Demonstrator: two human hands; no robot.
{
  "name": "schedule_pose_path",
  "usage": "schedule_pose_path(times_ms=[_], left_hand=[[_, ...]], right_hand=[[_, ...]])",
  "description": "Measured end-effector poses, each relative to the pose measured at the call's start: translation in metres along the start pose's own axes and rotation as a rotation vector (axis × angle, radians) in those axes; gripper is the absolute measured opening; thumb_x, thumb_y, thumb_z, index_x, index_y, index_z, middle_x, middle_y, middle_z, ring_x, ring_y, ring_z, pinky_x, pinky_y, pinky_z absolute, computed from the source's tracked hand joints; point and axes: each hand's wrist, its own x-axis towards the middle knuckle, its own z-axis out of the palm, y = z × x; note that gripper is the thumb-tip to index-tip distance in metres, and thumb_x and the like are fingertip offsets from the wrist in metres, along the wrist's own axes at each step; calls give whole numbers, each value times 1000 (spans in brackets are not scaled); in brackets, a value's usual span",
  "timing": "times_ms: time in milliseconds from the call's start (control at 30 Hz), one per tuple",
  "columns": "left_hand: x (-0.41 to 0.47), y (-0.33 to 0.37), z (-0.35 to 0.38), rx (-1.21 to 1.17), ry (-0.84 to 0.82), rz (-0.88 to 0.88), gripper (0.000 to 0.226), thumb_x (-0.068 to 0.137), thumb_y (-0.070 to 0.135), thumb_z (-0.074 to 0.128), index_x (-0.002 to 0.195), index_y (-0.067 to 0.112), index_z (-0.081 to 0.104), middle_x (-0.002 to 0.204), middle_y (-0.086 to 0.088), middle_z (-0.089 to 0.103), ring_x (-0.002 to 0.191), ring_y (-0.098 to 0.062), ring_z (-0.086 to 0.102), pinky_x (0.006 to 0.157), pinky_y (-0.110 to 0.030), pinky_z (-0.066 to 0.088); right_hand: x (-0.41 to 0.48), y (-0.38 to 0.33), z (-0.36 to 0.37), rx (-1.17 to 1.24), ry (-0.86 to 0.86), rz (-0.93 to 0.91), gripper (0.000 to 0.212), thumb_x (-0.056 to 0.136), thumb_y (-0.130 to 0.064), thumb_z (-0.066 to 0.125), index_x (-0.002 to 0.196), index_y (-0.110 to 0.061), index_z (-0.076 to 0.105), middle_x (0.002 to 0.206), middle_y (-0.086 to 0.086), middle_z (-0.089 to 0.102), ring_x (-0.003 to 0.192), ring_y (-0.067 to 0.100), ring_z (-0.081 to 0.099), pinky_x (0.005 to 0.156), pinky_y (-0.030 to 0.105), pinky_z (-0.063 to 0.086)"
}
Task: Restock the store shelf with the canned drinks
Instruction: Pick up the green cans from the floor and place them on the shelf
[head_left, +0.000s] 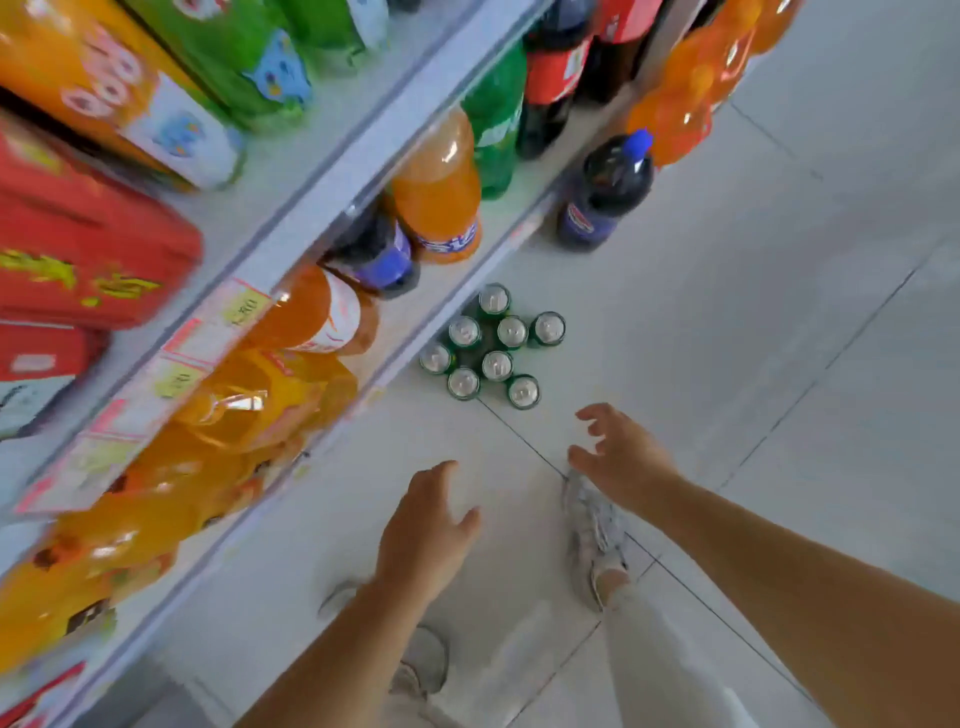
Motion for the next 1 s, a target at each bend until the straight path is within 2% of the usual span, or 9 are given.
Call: schedule_pose_path(times_ms=[133,267,333,433,567,667,733,833,1000], left_hand=[[115,-25,49,-8,48,5,72,90,39,61,151,25,25,147,-2,41,132,-18,45,103,-30,38],[208,-44,83,-112,157,49,92,86,38,71,155,29,12,154,-3,32,138,-18,37,106,-28,34],[239,-49,96,-150,202,103,98,81,35,77,155,32,13,149,-2,36,132,-13,38,97,-18,30],[265,-51,111,-162,238,120,98,77,34,81,153,36,19,135,-4,47,117,-15,48,88,-19,35],[280,-50,123,-157,344,98,84,75,32,83,144,32,36,120,-6,58,106,-22,58,82,-25,41],[274,-52,122,-158,365,97,76,74,31,83,139,29,43,115,-4,62,103,-23,59,79,-27,43],[258,-54,116,-154,359,92,74,72,34,83,136,28,45,112,-4,65,101,-26,61,81,-32,48],[215,-49,90,-151,344,98,70,70,40,82,130,32,47,110,-1,67,99,-28,63,83,-40,53],[96,-19,13,-152,288,142,73,66,34,85,130,35,48,118,9,64,107,-18,62,87,-36,52]], right_hand=[[108,52,55,-89,-35,47,61,85,-36,63,140,-29,38,132,0,50,108,20,56,91,35,49],[187,81,104,-68,-11,0,82,79,-41,71,146,-36,23,142,-1,43,123,21,50,98,42,46],[213,87,123,-31,7,-55,96,74,-43,76,147,-42,14,147,-5,38,129,19,46,99,42,45],[235,88,144,16,36,-154,108,69,-42,82,147,-45,8,150,-7,33,132,15,42,103,36,41],[252,84,159,43,118,-217,95,69,-32,82,144,-36,24,142,-8,42,124,15,47,95,31,43],[251,81,159,23,179,-175,74,72,-29,78,133,-30,36,128,-7,54,107,19,55,80,27,41],[237,78,152,31,196,-108,70,72,-32,76,130,-29,37,120,-5,58,97,19,56,75,27,41],[191,67,133,108,216,-38,68,70,-34,76,127,-29,39,111,-5,60,89,18,54,73,28,43],[61,25,74,210,215,-91,62,65,-31,79,117,-36,46,110,-9,54,89,10,52,67,18,38]])
